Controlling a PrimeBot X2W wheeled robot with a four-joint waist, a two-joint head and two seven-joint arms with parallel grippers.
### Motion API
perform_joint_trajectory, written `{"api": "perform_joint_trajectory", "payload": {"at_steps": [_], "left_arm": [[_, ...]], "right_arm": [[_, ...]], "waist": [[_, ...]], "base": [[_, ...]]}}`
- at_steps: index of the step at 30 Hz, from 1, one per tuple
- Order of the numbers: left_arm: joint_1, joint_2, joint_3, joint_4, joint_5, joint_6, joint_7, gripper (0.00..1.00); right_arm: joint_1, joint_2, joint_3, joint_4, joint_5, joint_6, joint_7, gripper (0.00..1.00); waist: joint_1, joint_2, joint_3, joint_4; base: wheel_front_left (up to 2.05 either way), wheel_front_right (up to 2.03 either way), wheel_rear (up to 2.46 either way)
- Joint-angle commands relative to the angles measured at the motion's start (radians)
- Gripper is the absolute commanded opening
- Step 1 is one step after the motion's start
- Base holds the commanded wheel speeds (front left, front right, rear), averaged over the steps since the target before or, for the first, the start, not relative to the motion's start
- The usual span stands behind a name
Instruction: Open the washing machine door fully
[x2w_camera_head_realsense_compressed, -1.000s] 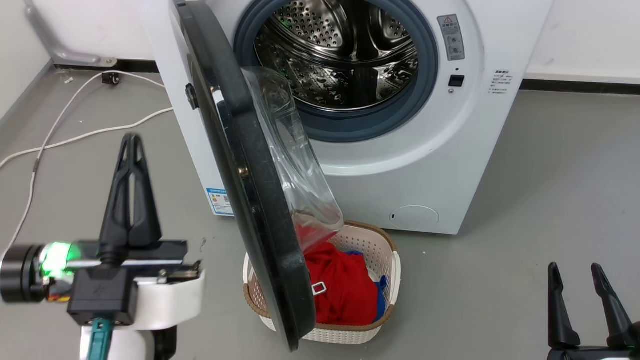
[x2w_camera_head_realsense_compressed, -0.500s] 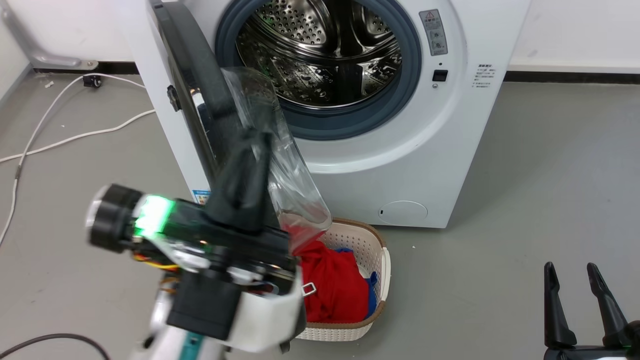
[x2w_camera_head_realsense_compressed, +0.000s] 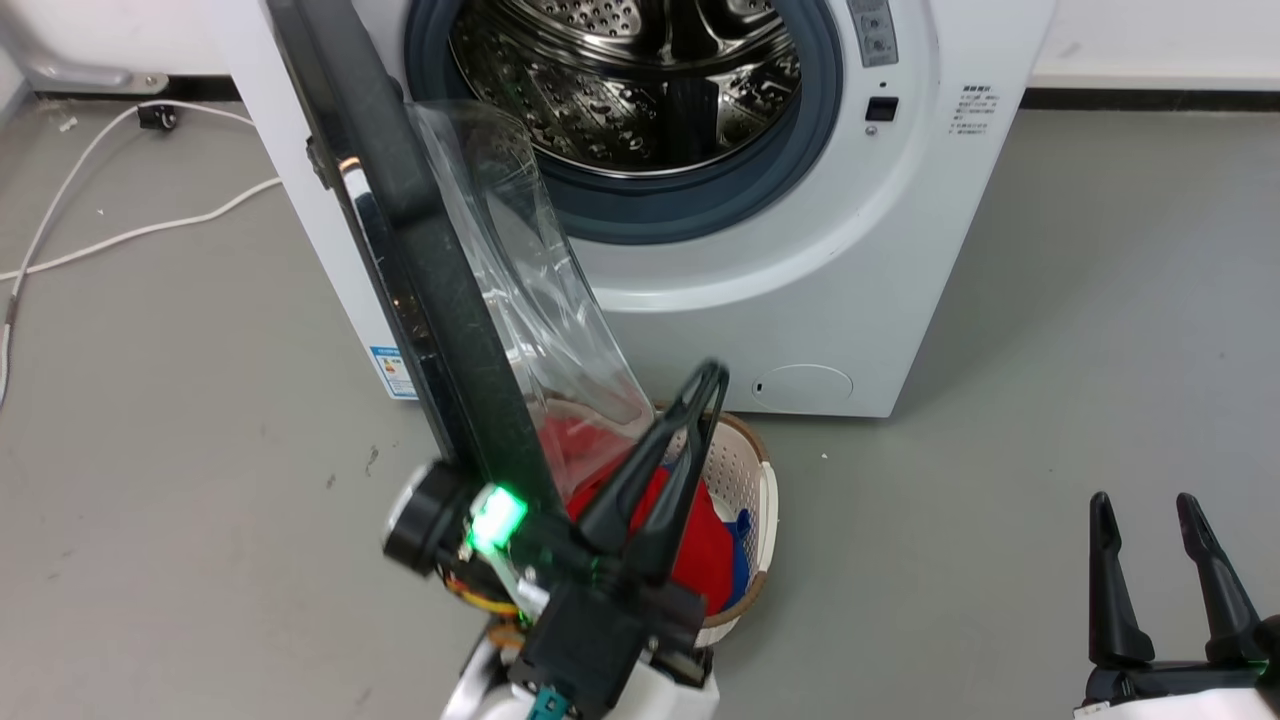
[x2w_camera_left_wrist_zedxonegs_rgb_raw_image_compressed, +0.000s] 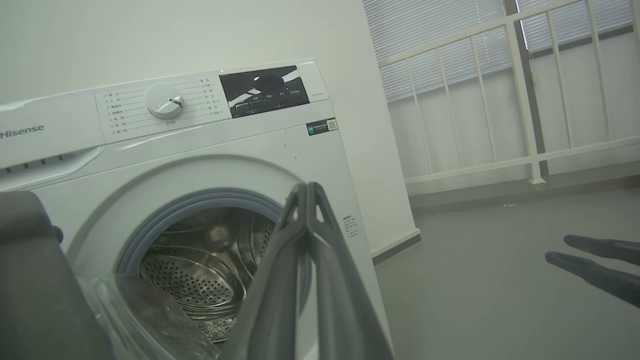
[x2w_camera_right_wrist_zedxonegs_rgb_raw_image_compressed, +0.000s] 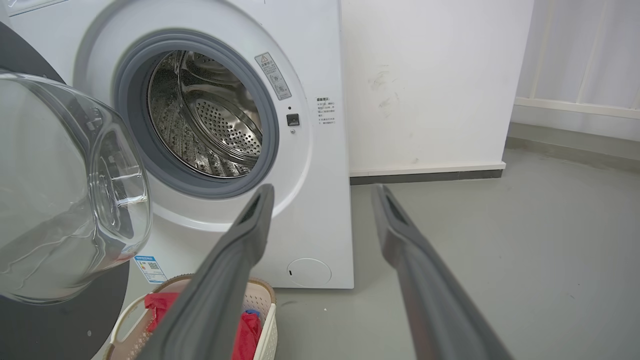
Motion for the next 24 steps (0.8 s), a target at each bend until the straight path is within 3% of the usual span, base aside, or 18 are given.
{"api": "perform_joint_trajectory", "payload": {"at_steps": [1, 11, 24], "left_arm": [[0.039, 0.0, -0.007, 0.018, -0.009, 0.01, -0.003, 0.0], [0.18, 0.026, 0.003, 0.112, -0.054, 0.054, -0.01, 0.0], [0.275, 0.072, 0.092, 0.184, -0.106, 0.127, -0.011, 0.0]], "right_arm": [[-0.015, 0.002, 0.001, -0.005, -0.002, 0.0, -0.002, 1.0], [-0.028, 0.002, -0.007, -0.012, -0.011, 0.0, -0.002, 1.0], [-0.012, 0.002, -0.012, -0.008, -0.013, 0.0, -0.002, 1.0]], "waist": [[0.0, 0.0, 0.011, -0.002], [0.0, 0.0, 0.045, 0.009], [0.0, 0.0, 0.044, 0.043]], "base": [[0.0, 0.0, 0.0], [0.0, 0.0, 0.0], [0.0, 0.0, 0.0]]}}
